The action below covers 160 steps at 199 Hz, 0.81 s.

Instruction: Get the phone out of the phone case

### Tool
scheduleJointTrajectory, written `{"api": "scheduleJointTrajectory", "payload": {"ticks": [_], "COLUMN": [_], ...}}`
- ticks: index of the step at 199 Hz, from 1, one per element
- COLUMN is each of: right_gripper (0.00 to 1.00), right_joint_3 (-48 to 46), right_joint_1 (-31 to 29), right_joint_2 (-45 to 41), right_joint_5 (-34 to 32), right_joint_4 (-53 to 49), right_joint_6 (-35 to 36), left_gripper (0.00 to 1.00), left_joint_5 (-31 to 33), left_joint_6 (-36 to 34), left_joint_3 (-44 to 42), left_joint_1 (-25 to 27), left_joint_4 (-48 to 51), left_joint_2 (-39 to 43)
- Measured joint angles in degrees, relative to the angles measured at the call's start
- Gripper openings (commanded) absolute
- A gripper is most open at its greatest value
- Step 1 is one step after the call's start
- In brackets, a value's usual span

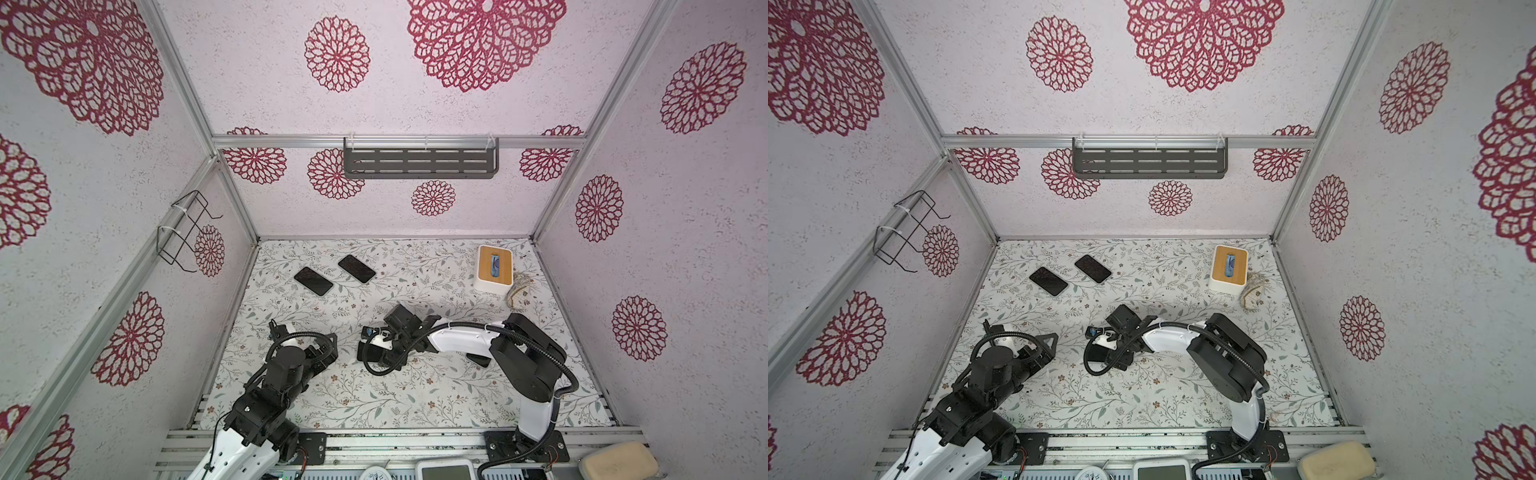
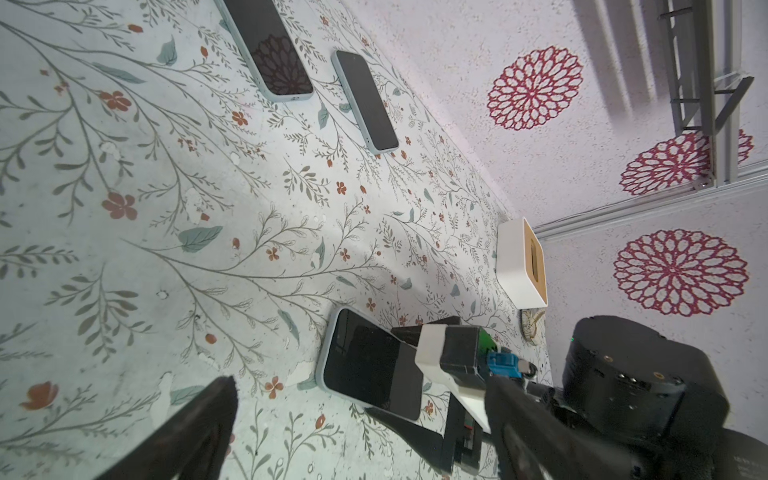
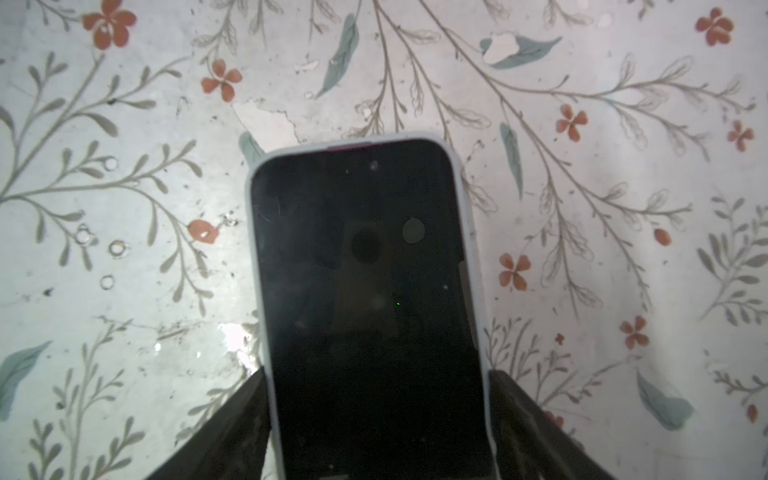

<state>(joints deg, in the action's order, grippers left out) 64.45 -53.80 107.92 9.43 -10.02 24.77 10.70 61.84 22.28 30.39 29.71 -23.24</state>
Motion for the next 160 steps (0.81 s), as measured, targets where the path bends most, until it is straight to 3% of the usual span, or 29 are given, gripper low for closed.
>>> {"api": "scheduleJointTrajectory", "payload": {"ticks": [59,113,160], "right_gripper": [0.56,0.48,0.47], "right_joint_3": [-2.9,-6.3,-7.5], "right_joint_1": [-0.5,-1.3,-1.1], "right_joint_2": [-1.6,-3.8,-4.0], "right_joint_5": [-2.2,-6.1,-8.7], "right_joint_4": [3.5,8.1,10.2], "right_joint_6": [-3.0,-5.5,-7.0], "left_gripper": [0.97,0.97,0.97], "left_joint_5": [-1.9,-3.2,-4.5], "left_joint_6": [3.7,8.7,13.2], "left_joint_3": [-2.8,-6.2,-9.5], "left_joint_1": [0.0,0.0,0.0], "left_joint_4": [-4.4,-8.3,-12.8], "left_joint_2": [-0.4,-0.2,0.3]}}
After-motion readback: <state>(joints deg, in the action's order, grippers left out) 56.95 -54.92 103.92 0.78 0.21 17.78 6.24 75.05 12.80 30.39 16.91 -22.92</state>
